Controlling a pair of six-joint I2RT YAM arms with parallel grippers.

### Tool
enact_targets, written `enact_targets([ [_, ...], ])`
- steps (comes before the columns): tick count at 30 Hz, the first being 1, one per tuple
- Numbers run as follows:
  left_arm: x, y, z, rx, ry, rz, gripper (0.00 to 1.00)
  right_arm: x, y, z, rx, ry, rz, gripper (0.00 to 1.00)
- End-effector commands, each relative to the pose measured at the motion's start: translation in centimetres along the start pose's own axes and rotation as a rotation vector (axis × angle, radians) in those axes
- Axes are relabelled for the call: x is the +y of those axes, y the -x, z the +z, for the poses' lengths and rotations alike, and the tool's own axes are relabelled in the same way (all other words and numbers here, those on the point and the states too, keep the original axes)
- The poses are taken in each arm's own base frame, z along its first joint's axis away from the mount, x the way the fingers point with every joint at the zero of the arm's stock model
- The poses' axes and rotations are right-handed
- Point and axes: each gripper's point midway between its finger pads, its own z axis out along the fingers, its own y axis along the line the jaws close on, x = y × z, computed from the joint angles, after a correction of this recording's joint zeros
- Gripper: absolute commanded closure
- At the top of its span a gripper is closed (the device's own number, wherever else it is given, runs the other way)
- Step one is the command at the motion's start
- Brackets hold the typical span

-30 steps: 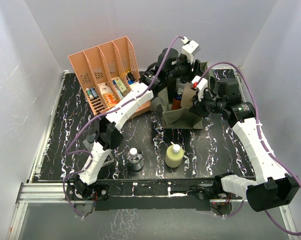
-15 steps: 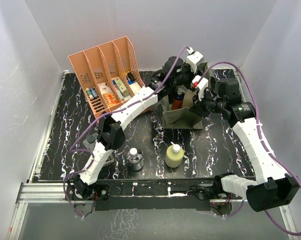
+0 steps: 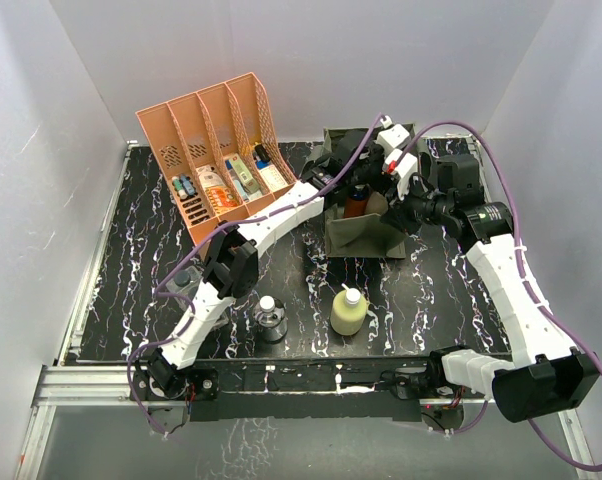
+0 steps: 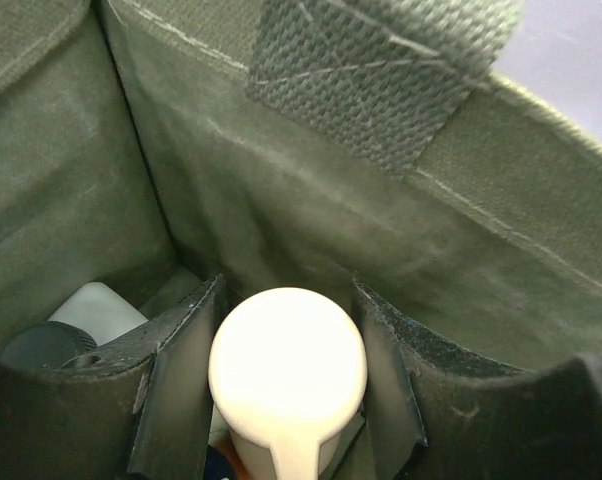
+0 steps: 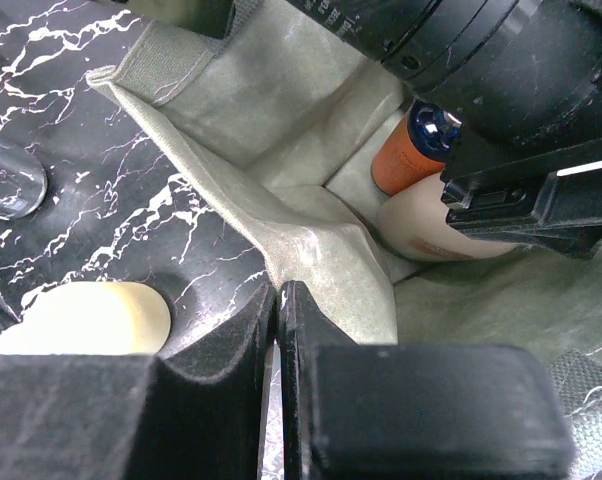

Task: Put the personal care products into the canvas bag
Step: Place the care product in the canvas bag.

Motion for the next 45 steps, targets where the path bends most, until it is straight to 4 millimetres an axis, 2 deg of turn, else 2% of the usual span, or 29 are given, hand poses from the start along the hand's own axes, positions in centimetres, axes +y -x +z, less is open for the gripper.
enact_targets([
  [1,-0.3,9.8,-2.1,-0.27,0.032,0.084,1.0,0.1,2.2,-1.0,-0.048,0.0,-0.019,0.92],
  [6,1.0,10.1,-1.7,-0.299,0.092,0.123,1.0,0.2,1.8,-0.9,-0.039,0.005,-0.019,0.92],
  [12,1.3,9.4,-1.0,-0.301,0.105,0.142,1.0,0.2,1.6,-0.8,-0.034,0.005,-0.019,0.92],
  [16,0.9,7.9,-0.5,-0.271,0.084,0.136,1.0,0.1,1.6,-0.8,-0.035,0.002,-0.02,0.92],
  [21,1.5,6.7,-0.2,-0.248,0.11,0.127,1.0,0.2,1.4,-0.8,-0.03,0.003,-0.017,0.92],
  [24,1.3,5.6,0.0,-0.217,0.099,0.111,1.0,0.2,1.4,-0.9,-0.032,-0.001,-0.02,0.92],
  [26,0.9,5.5,-0.2,-0.209,0.078,0.102,1.0,0.1,1.5,-0.9,-0.033,-0.003,-0.023,0.92],
  [28,0.5,5.7,-0.5,-0.21,0.058,0.1,0.95,0.1,1.6,-0.9,-0.035,-0.005,-0.03,0.92],
  [33,-0.7,6.9,-1.4,-0.222,0.011,0.094,0.7,-0.1,2.3,-1.1,-0.058,-0.013,-0.049,0.91],
  [38,-0.8,8.0,-2.1,-0.238,0.015,0.065,0.53,0.0,2.1,-1.1,-0.056,-0.012,-0.049,0.91],
  [45,-1.0,9.5,-2.8,-0.263,0.015,0.052,0.36,0.1,2.1,-1.4,-0.061,-0.021,-0.058,0.91],
])
